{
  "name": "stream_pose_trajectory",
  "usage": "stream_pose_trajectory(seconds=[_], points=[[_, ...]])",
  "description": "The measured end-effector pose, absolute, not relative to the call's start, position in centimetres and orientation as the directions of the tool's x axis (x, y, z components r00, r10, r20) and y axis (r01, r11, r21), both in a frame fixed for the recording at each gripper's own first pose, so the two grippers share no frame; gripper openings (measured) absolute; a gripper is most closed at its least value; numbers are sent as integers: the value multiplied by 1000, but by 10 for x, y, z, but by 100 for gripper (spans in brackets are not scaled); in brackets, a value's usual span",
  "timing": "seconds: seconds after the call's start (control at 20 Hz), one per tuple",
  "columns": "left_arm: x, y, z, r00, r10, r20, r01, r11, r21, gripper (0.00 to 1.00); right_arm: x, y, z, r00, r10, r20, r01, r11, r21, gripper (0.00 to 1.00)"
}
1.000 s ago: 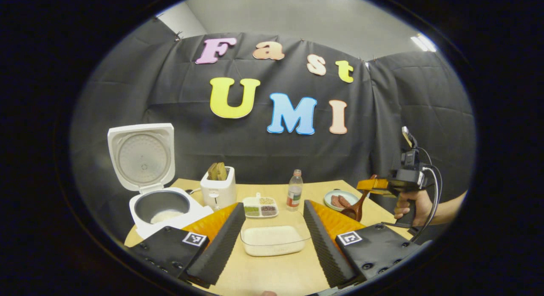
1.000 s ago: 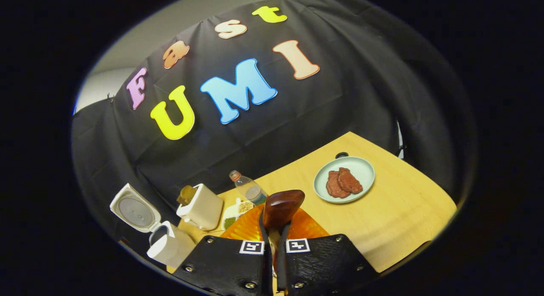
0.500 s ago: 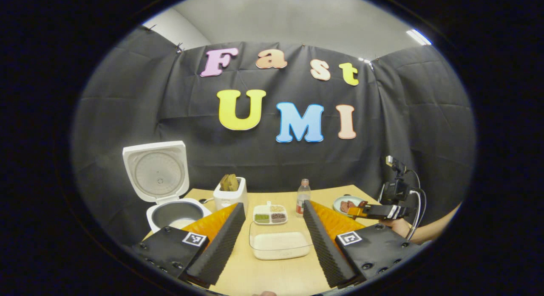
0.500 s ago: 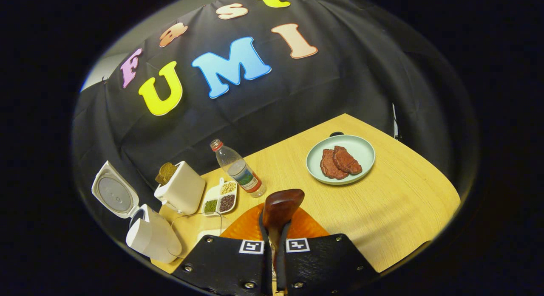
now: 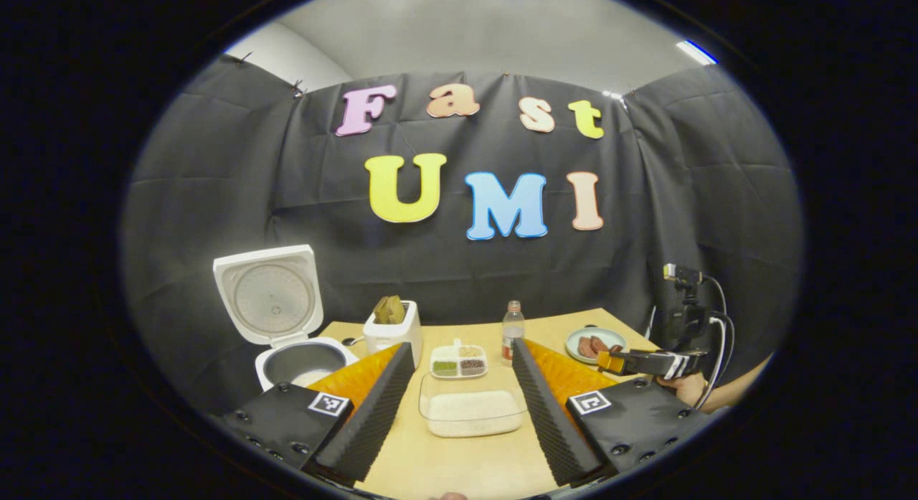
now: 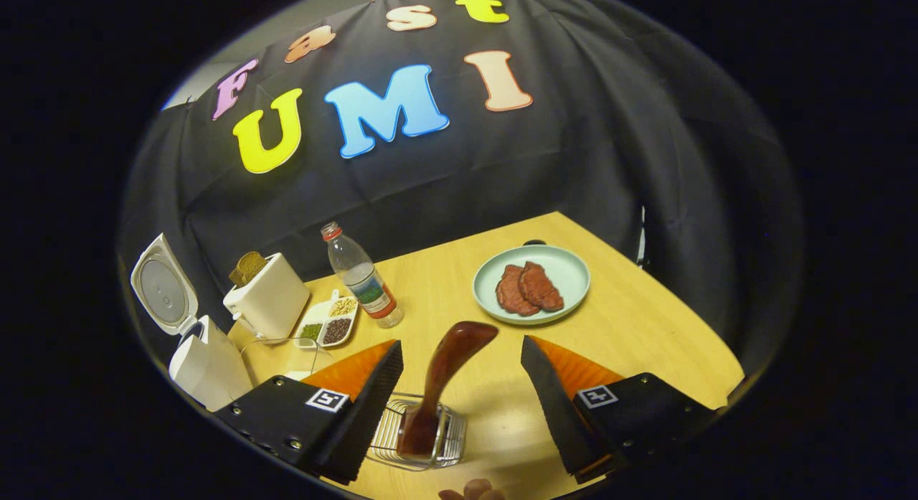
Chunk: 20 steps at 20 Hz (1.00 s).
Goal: Close the left gripper, press the button to open the rice cooker; take a wooden spoon from the chopstick holder with the right hand, scoop a spoonful of rice and pour it into the rice cooker, then put the wooden spoon back into the chopstick holder.
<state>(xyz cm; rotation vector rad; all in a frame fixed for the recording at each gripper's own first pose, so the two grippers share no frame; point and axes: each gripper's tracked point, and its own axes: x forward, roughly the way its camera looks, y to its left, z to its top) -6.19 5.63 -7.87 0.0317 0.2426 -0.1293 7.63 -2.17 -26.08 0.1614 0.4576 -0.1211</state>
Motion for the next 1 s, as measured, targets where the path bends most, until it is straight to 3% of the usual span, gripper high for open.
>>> stream_pose_trajectory(seconds=[0.15, 0.4, 0.75, 1.0], points=[[-56, 51, -82, 961, -122, -246, 117, 992, -35, 96, 65, -30, -206, 937, -62, -345, 91, 994, 68, 100], [-43, 80, -74, 972, -29, -235, 8, 996, -90, 96, 56, -26, -117, 980, -1, -199, 6, 1000, 27, 99], [-6, 159, -26, 983, 66, -171, -66, 998, 6, 97, 54, -5, -65, 994, 21, -109, -20, 1000, 10, 99], [33, 234, 13, 985, 123, -123, -131, 989, -64, 96, 65, 8, -51, 996, -25, -84, 25, 1000, 5, 99]])
